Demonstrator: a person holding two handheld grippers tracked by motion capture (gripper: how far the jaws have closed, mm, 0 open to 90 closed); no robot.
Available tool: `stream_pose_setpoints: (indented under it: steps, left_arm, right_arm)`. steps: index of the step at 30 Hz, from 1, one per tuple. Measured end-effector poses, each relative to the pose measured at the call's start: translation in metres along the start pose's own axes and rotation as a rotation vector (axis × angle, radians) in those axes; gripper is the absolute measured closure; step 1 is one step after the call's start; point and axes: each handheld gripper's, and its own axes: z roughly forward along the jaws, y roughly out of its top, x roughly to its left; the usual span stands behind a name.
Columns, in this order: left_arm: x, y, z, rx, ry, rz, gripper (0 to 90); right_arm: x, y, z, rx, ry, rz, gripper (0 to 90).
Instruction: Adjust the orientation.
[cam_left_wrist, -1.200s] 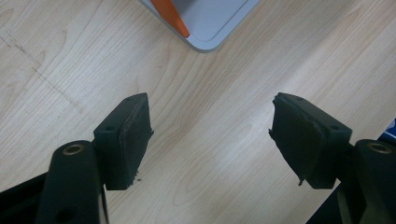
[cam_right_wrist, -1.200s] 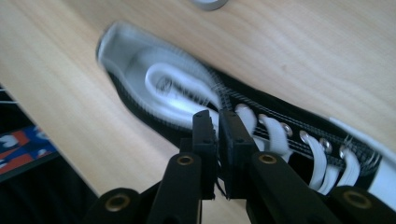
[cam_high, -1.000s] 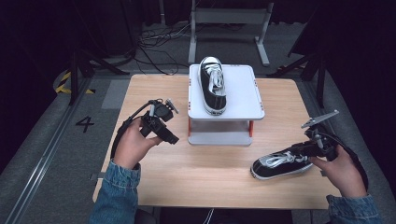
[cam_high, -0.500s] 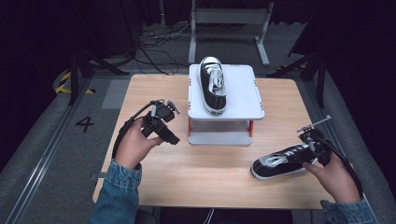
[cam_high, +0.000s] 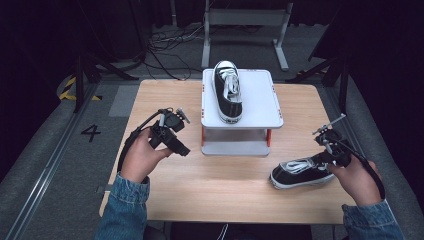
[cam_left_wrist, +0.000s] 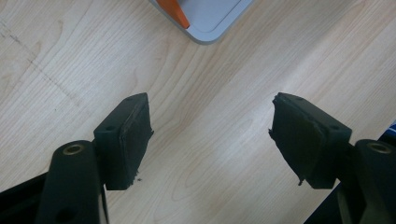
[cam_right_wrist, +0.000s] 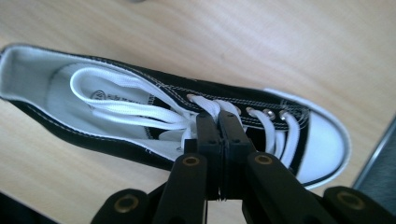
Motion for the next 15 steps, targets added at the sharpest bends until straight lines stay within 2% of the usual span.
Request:
stream_pose_setpoints:
  steps: [1, 4, 9, 12, 13, 15]
  left_arm:
    - [0.0, -0.001, 0.0, -0.003, 0.0, -0.004, 29.2]
    - [0.001, -0.001, 0.001, 0.001, 0.0, -0.013, 29.3]
    - [0.001, 0.0, 0.004, 0.006, -0.006, -0.003, 29.3]
    - [0.002, 0.001, 0.004, 0.009, -0.008, -0.005, 29.3]
    - [0.002, 0.001, 0.004, 0.007, -0.008, -0.003, 29.3]
    - [0.002, 0.001, 0.004, 0.007, -0.009, -0.002, 29.3]
  right_arm:
    - [-0.001, 0.005, -0.003, -0.002, -0.029, -0.029, 89.8]
    - [-0.007, 0.02, -0.005, -0.01, -0.056, -0.065, 89.8]
    - [-0.008, 0.04, 0.014, -0.038, -0.025, -0.092, 87.6]
    - [0.0, 0.045, 0.02, -0.037, -0.021, -0.092, 68.9]
    - [0.004, 0.045, 0.017, -0.065, -0.04, -0.096, 66.1]
    - [0.014, 0.043, 0.005, -0.143, 0.012, -0.078, 65.7]
